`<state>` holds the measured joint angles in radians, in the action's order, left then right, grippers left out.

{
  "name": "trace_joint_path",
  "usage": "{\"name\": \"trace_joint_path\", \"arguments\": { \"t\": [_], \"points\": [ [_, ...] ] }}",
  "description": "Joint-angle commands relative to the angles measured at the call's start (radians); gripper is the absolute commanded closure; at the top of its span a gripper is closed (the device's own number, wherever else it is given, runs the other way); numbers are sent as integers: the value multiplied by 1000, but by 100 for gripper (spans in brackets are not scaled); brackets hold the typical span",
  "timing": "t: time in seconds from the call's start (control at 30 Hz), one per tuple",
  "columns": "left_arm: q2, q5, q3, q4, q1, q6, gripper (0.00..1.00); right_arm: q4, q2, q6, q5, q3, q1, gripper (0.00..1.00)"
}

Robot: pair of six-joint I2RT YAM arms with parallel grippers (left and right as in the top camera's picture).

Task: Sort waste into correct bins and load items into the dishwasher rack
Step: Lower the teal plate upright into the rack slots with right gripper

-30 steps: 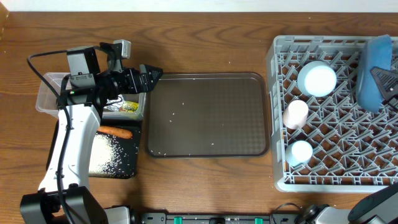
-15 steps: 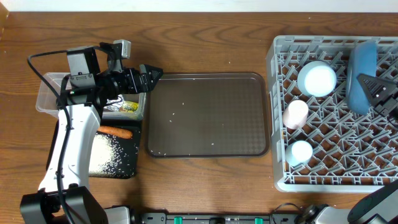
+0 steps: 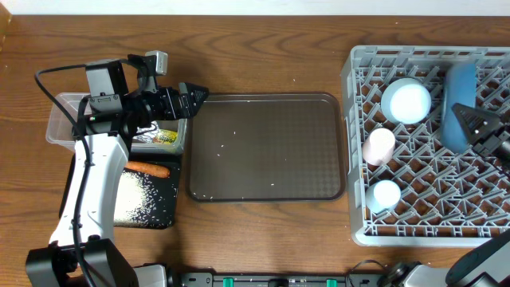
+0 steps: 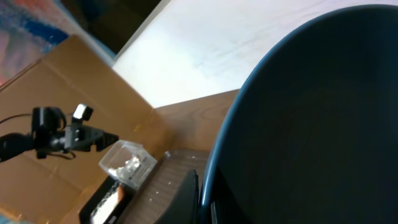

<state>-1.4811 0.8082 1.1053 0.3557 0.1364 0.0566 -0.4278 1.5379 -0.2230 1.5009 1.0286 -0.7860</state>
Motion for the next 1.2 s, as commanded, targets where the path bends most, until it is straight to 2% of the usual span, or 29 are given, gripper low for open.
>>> {"name": "trace_joint_path", "arguments": {
  "t": [0.0, 0.13, 0.23, 0.33, 0.43, 0.47, 0.57, 1.17],
  "points": [
    [10, 2, -2, -2, 3, 9, 0, -17, 0, 17, -59, -6, -48, 99],
    [10, 2, -2, -2, 3, 9, 0, -52, 0, 170, -215, -6, -89, 99],
    [10, 2, -2, -2, 3, 9, 0, -66, 0, 205, -251, -6, -105, 99],
    [10, 2, -2, -2, 3, 9, 0, -39, 0, 208, -177, -6, -104, 99],
    [10, 2, -2, -2, 3, 9, 0, 38, 0, 214, -10, -6, -97, 99],
    [10, 2, -2, -2, 3, 9, 0, 78, 0, 231, 60, -6, -96, 99],
    [10, 2, -2, -2, 3, 9, 0, 138, -2, 362, 58, -5, -93, 99],
    [10, 2, -2, -2, 3, 9, 0, 139, -2, 365, 55, -5, 7, 99]
  ]
}}
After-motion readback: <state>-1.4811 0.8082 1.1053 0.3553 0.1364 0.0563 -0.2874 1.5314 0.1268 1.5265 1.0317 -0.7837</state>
